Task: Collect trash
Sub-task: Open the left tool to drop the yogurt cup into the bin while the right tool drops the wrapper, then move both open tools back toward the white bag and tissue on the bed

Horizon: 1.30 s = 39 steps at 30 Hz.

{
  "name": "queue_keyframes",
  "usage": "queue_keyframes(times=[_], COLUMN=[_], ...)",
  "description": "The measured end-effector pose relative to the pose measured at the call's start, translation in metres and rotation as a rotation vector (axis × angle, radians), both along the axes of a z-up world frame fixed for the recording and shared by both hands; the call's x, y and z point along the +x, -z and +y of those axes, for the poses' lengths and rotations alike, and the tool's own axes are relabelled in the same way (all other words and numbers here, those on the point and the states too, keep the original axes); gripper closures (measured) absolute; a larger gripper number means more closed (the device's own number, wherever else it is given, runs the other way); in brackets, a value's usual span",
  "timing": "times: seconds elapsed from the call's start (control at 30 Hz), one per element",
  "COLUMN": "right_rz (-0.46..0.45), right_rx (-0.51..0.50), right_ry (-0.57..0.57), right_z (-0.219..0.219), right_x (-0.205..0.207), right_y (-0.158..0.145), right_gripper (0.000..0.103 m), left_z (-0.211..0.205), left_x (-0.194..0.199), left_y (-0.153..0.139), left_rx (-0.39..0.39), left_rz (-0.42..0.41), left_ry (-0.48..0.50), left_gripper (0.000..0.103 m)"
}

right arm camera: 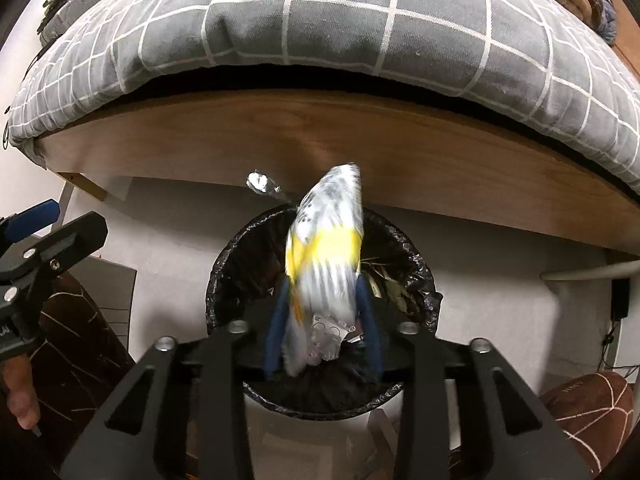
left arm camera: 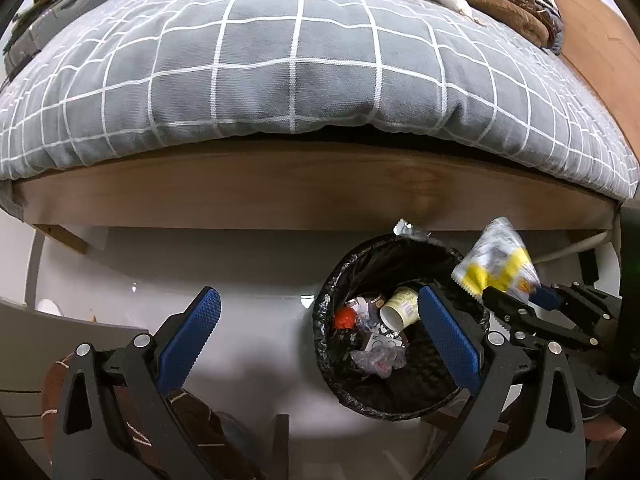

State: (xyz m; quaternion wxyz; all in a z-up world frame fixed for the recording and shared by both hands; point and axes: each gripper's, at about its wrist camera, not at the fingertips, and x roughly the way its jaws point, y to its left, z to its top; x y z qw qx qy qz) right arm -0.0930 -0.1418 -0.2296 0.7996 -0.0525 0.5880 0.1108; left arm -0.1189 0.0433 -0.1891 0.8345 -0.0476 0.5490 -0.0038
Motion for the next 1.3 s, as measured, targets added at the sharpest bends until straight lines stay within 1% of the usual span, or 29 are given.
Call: queue_keyframes(times=[0.03,0.1,0.23,0.27,0.33,0.4,0.43,0.47,0.5,0.6,0.73,0.87,1.13,1.3], right_rz=[-0.001,-0.002,-0.009,-0.015,-0.024,-0.033,-0.039,-0.044,-0.052,-0.084,-0.102,-0.130,-0.220,-0.284], right_rx=[-0.001,0.000,0.001,0.001,0.003,0.006,0.009,0.011,0.012,0.011,0.018,0.027,0.045,0.062], right_ry=[-0.001,-0.004,-0.003,-0.001,0.004,0.010,0.012,0.013,0.015,0.031,0.053,0.071,0.101,0.118], right_z=[0.000,0.001,0.001,0.000,0.000,-0.002,-0.002,-0.003,-0.004,-0.006,-0.015,-0.024,-0.042,-0.052], right_x=[0.000,0.001,-0.002,-0.002,-0.001,0.000,0.000,0.000,0.000,0.001,0.003,0.002,0.004,0.003], right_y=[0.000,0.001,0.001,0.000,-0.003,-0.004,-0.006,-0.007,-0.009,-0.016,-0.024,-0.040,-0.091,-0.128], right_gripper=[0.062,0.053,0.044,0.038,0.033,0.025,0.024,0.021,0.016,0.009,0.008,0.008,0.008,0.008], left_z=[-0.001,-0.002,-0.003,-0.003,-0.002,-0.001,-0.001,-0.001,-0.001,0.000,0.000,-0.001,-0.013,-0.020], left_x=[0.000,0.000,0.000,0.000,0.001,0.001,0.001,0.001,0.000,0.000,-0.001,-0.003,-0.005,-0.005], left_y=[0.000,0.001,0.002,0.002,0.002,0.002,0.002,0.002,0.002,0.001,0.000,-0.011,-0.057,-0.094], left_rx=[0.001,0.003,0.004,0.005,0.003,0.002,0.001,0.001,0.002,-0.002,-0.001,-0.005,-0.001,0.004], left_rz=[0.000,0.000,0.003,0.003,0.003,0.004,0.004,0.002,0.000,-0.006,-0.007,-0.025,-0.099,-0.159], left_ry=[0.001,0.004,0.005,0.004,0.004,0.002,0.002,0.002,0.001,-0.005,-0.005,-0.013,0.004,0.017], left_gripper=[0.006,0.006,0.006,0.006,0.006,0.006,0.006,0.006,0.006,0.006,0.006,0.006,0.006,0.006])
